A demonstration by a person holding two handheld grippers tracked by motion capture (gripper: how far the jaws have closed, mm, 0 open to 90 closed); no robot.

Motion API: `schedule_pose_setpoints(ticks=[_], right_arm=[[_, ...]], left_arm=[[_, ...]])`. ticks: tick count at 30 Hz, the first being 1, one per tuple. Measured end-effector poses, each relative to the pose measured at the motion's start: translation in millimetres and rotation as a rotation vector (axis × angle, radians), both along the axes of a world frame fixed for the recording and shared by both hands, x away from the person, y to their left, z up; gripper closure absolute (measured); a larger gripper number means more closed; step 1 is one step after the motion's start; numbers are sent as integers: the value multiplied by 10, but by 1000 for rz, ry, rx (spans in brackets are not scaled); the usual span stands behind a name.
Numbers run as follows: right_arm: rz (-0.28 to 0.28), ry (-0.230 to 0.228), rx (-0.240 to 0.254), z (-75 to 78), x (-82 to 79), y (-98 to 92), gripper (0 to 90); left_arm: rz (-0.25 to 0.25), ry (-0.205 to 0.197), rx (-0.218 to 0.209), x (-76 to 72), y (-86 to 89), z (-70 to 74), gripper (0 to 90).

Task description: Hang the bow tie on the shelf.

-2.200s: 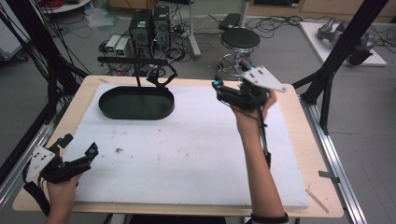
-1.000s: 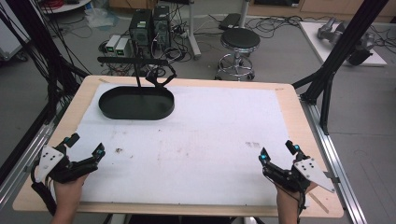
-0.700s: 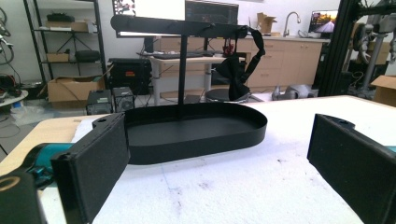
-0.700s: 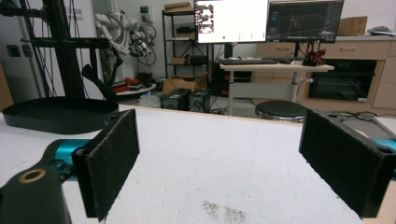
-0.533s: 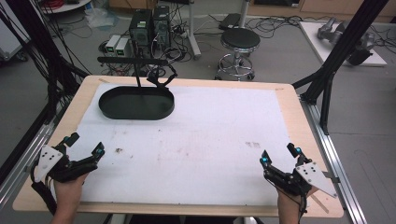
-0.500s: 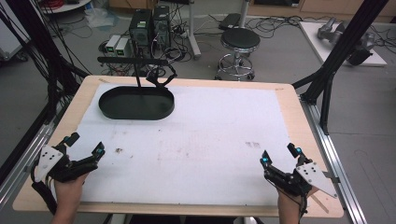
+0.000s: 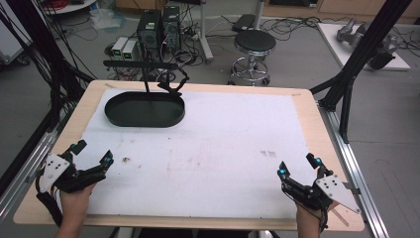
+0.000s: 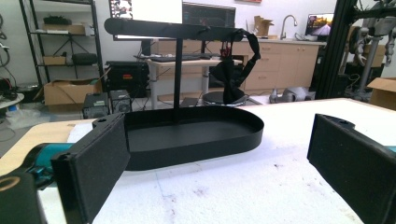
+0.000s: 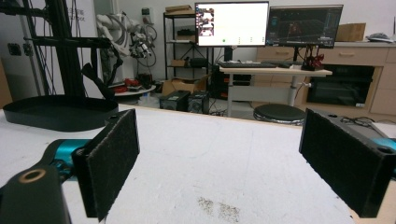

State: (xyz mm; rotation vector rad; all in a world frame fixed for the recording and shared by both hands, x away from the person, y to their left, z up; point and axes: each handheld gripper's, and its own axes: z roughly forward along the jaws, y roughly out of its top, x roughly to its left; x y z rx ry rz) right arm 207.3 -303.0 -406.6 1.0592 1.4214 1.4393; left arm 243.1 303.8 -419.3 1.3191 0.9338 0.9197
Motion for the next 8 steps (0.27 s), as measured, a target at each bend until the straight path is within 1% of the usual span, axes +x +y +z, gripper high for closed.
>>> schedule_pose_setpoints(ticks=[5, 8], right_arm=[[-3, -7, 7, 9, -5, -10, 115], [-2, -8, 2, 11, -3, -10, 115]], left_arm=[[-1, 0, 2, -4, -1, 3, 61], [5, -5, 5, -10, 0, 10, 62]])
